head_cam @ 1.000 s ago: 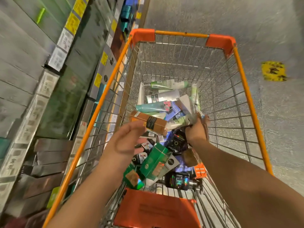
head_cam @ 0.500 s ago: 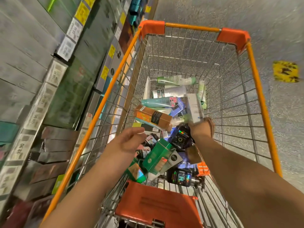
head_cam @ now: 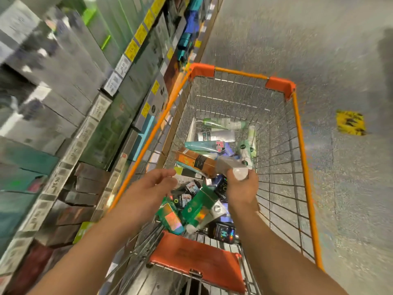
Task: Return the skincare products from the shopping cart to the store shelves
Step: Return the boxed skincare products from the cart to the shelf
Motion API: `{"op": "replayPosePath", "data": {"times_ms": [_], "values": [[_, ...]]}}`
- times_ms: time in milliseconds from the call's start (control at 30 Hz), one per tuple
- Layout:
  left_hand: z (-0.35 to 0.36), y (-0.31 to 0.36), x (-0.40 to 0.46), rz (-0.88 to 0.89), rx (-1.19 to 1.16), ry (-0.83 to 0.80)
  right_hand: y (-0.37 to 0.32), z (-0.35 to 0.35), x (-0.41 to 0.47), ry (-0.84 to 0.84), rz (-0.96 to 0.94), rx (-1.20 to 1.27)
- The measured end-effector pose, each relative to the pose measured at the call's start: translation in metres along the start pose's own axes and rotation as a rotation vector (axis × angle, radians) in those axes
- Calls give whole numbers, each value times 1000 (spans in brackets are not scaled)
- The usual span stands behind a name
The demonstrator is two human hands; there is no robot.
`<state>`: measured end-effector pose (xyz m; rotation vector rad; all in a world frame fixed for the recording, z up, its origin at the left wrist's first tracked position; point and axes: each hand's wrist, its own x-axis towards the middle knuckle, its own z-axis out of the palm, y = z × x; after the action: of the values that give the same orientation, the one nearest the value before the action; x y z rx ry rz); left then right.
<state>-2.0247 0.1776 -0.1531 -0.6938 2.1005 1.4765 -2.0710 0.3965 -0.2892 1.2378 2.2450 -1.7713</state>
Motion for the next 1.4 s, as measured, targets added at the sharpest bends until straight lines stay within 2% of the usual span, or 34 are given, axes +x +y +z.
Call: {"op": "replayPosePath", "data": {"times_ms": [67, 300, 400, 667, 800, 1267, 1333, 1400], "values": [[-4, 4, -8, 19, 6, -3, -9, -7, -21, 1, 25, 30], [-22, 34, -52, 127, 59, -16, -50, -26, -90, -54, -117, 104], [-36, 44, -77, 196, 93, 38, -73, -33, -129, -87, -188, 127], [-96, 48, -142, 377, -24, 185, -140, -32, -230, -255, -351, 315], [-135, 44, -171, 467, -67, 284, -168, -22, -279, -414, -406, 378], [-228, 20, -266, 601, -289, 360, -230, 21, -424, -999, -367, 430], [-240, 15, -283, 619, -284, 362, -237, 25, -444, -1123, -362, 430], [-254, 8, -300, 640, -177, 364, -245, 29, -464, -1232, -389, 409]]}}
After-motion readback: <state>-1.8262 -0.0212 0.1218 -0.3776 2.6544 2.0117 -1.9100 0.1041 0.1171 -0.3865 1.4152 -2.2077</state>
